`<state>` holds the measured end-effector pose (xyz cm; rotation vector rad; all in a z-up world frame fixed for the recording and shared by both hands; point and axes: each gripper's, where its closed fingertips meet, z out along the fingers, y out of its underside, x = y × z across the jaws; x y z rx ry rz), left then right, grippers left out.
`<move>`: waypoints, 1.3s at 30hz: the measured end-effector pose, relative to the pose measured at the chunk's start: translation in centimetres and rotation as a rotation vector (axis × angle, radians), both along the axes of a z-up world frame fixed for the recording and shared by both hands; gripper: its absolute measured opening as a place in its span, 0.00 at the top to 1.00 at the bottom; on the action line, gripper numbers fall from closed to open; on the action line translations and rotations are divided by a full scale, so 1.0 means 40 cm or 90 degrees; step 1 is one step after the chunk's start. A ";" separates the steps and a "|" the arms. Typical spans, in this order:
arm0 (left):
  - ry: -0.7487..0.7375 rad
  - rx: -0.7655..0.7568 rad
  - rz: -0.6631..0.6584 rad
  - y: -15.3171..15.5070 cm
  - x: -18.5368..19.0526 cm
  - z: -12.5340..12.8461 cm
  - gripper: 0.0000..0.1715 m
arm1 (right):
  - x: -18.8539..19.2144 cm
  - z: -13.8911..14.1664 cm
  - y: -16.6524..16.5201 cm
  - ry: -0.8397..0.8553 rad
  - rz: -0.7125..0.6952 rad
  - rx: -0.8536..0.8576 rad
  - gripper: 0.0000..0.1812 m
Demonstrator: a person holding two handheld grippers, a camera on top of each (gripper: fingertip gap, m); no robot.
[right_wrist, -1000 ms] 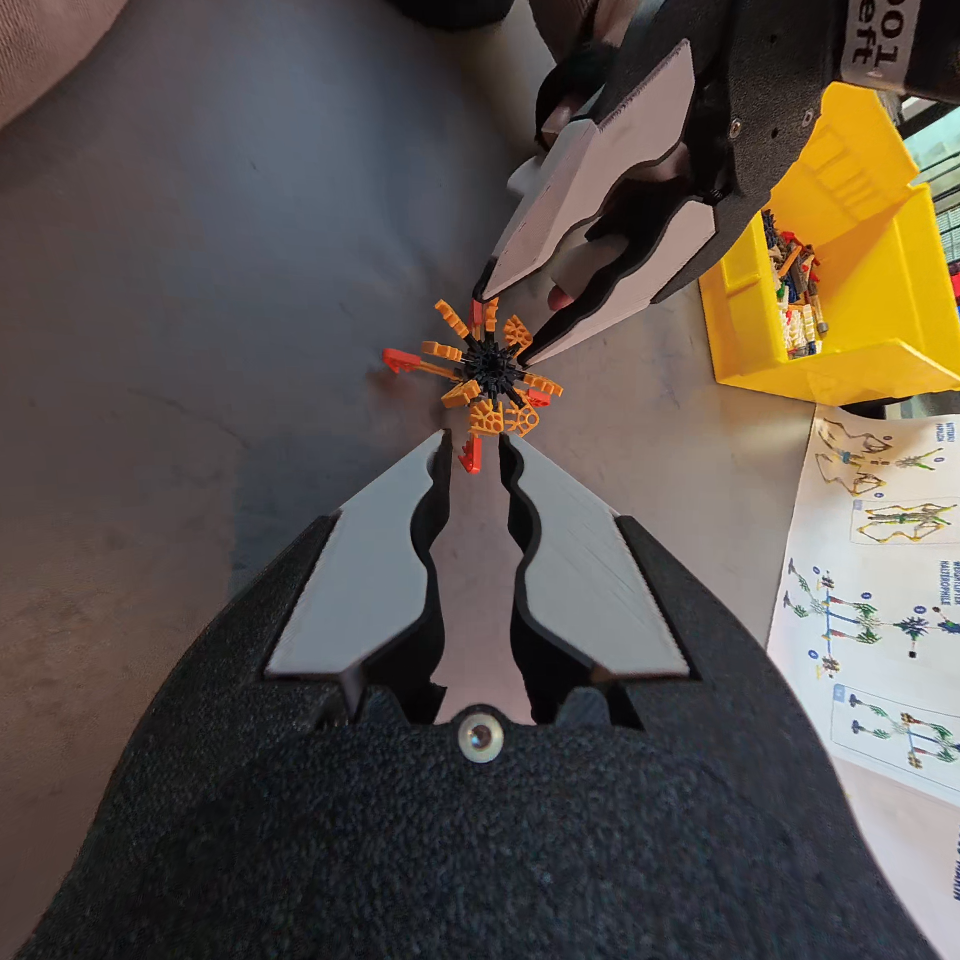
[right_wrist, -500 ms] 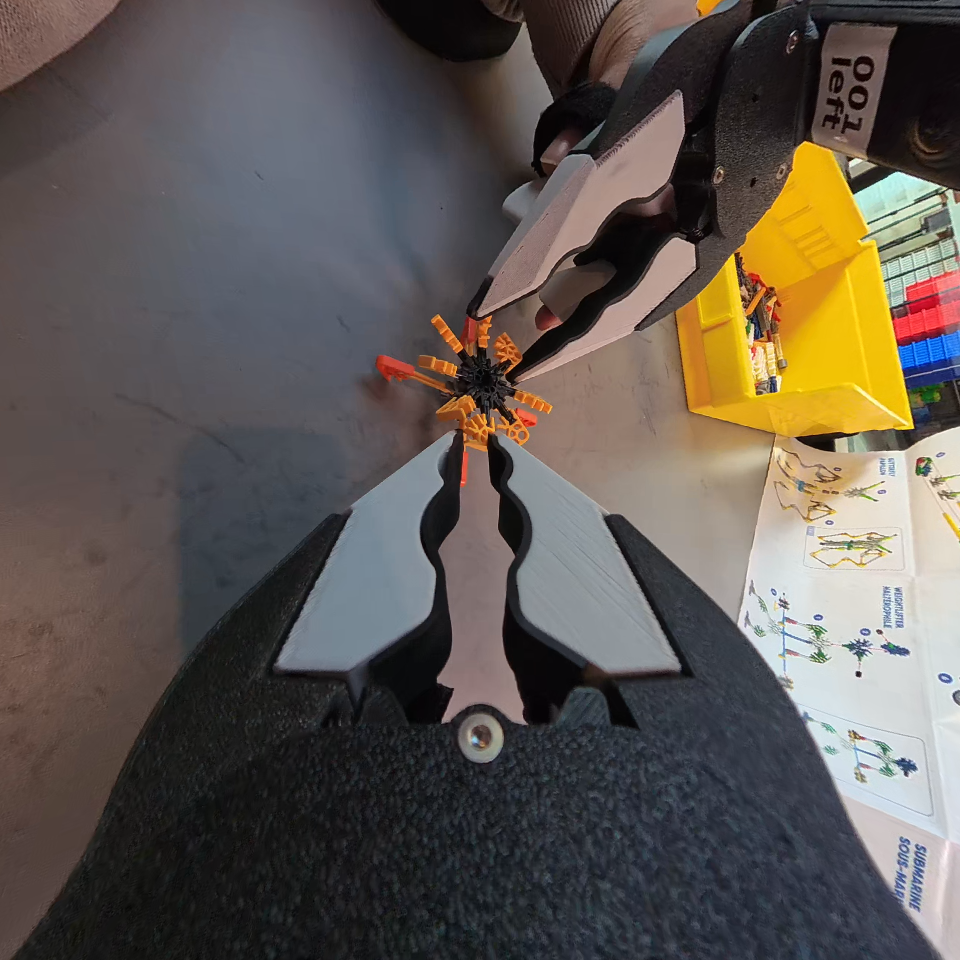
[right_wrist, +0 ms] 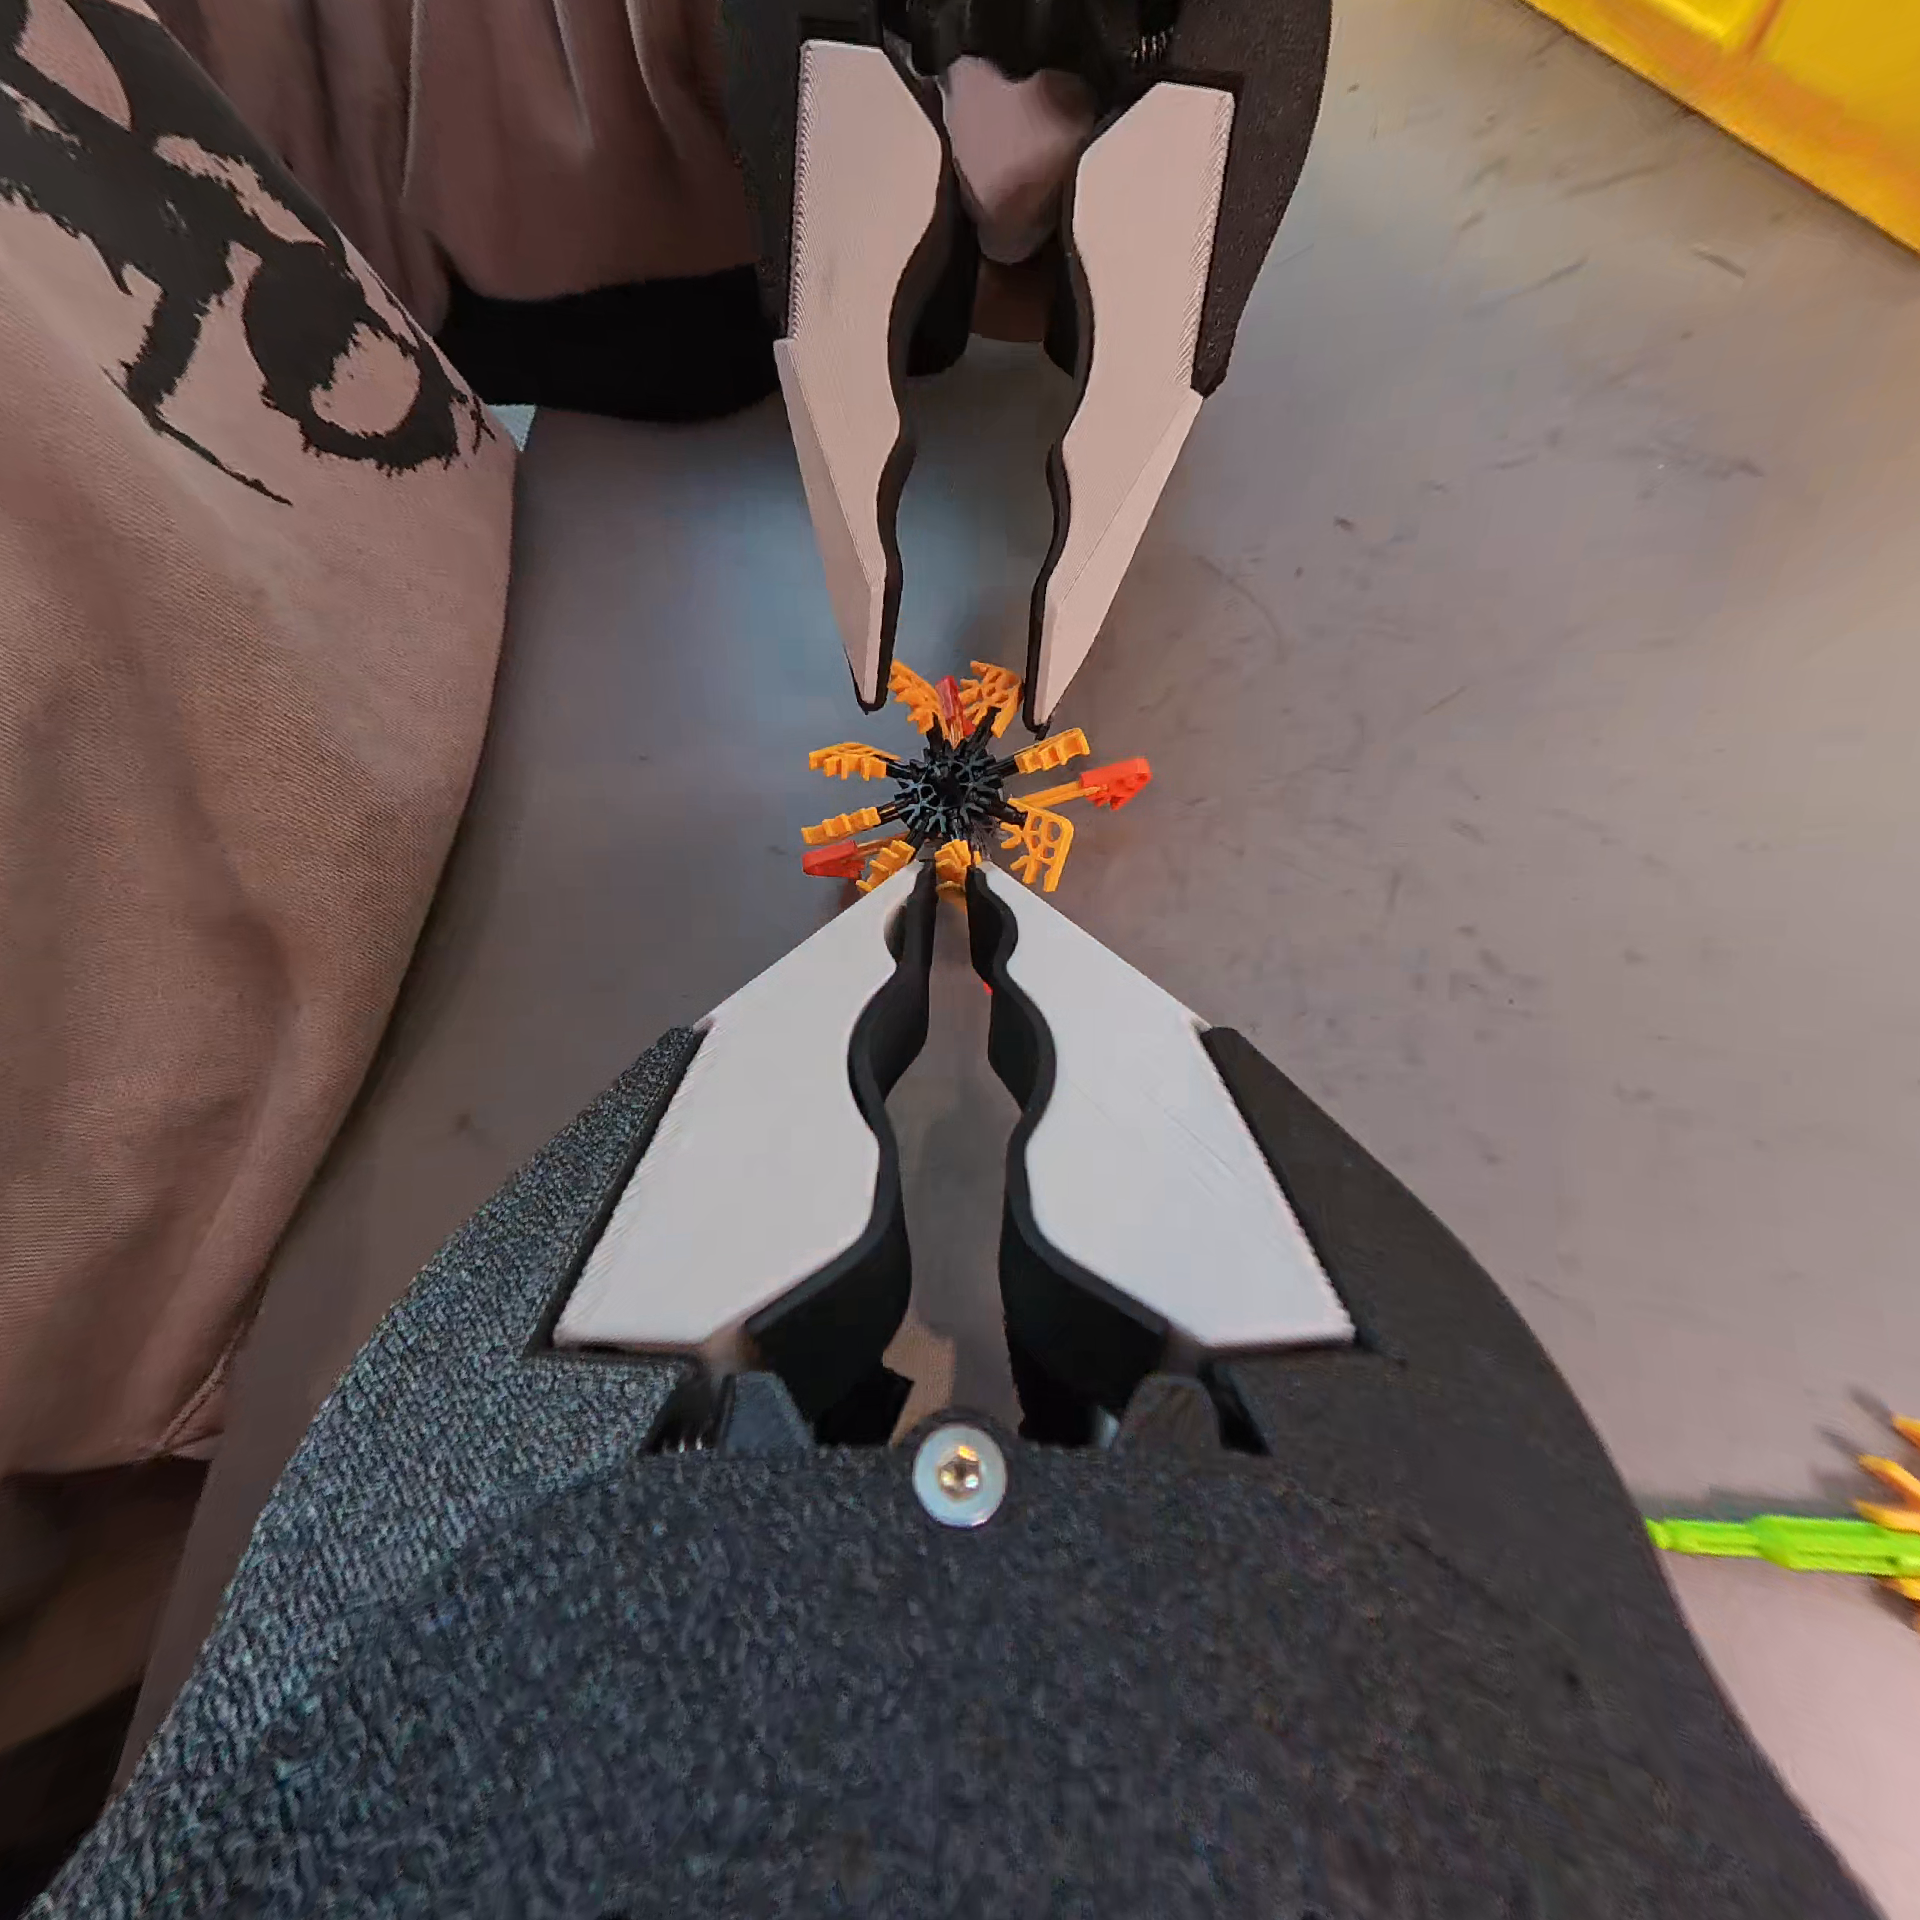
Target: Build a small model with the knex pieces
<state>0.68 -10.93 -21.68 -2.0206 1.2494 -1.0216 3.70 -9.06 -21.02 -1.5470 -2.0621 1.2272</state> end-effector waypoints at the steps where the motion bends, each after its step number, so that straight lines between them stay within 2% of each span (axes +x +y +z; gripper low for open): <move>1: -0.001 -0.002 0.001 0.000 -0.001 0.000 0.82 | -0.001 0.000 0.000 0.001 0.002 0.003 0.98; 4: -0.005 -0.009 0.004 0.001 -0.003 0.000 0.82 | -0.004 0.000 0.001 0.007 0.002 0.012 0.98; 7: -0.003 -0.005 0.007 0.003 -0.003 0.001 0.82 | -0.004 -0.002 0.003 -0.011 -0.021 -0.025 0.98; 10: 0.003 0.002 0.012 0.004 -0.002 0.001 0.82 | -0.005 -0.002 0.007 -0.066 -0.079 -0.134 0.98; 14: 0.013 0.018 0.015 0.005 -0.002 0.002 0.82 | -0.012 0.001 0.013 -0.144 -0.170 -0.339 0.97; 18: 0.011 0.023 0.019 0.004 -0.002 0.004 0.83 | -0.015 -0.002 0.015 -0.156 -0.194 -0.409 0.97; 21: 0.014 0.024 0.014 0.001 0.000 0.001 0.83 | -0.013 0.009 0.012 -0.075 -0.132 -0.294 0.95; 25: 0.015 0.026 0.009 -0.001 0.002 0.001 0.83 | -0.005 -0.013 0.023 0.020 -0.036 0.008 0.93; 27: 0.016 0.027 0.010 0.000 0.002 0.000 0.83 | -0.011 -0.010 0.020 0.045 -0.006 0.070 0.96; 30: 0.018 0.032 0.011 -0.001 0.001 0.000 0.83 | -0.015 -0.004 0.008 0.046 0.016 0.073 0.98; 32: 0.023 0.038 0.012 -0.001 0.002 -0.001 0.84 | -0.014 -0.008 0.004 -0.008 -0.008 0.001 0.99; 35: 0.022 0.041 0.009 -0.003 0.004 0.002 0.84 | -0.013 -0.002 -0.005 -0.115 -0.095 -0.223 0.98; 37: 0.015 0.044 0.015 0.000 0.003 0.009 0.84 | -0.010 0.004 -0.005 -0.158 -0.138 -0.341 0.98; 39: -0.007 0.040 0.022 0.002 0.000 0.025 0.84 | -0.008 0.009 -0.006 -0.174 -0.162 -0.411 0.99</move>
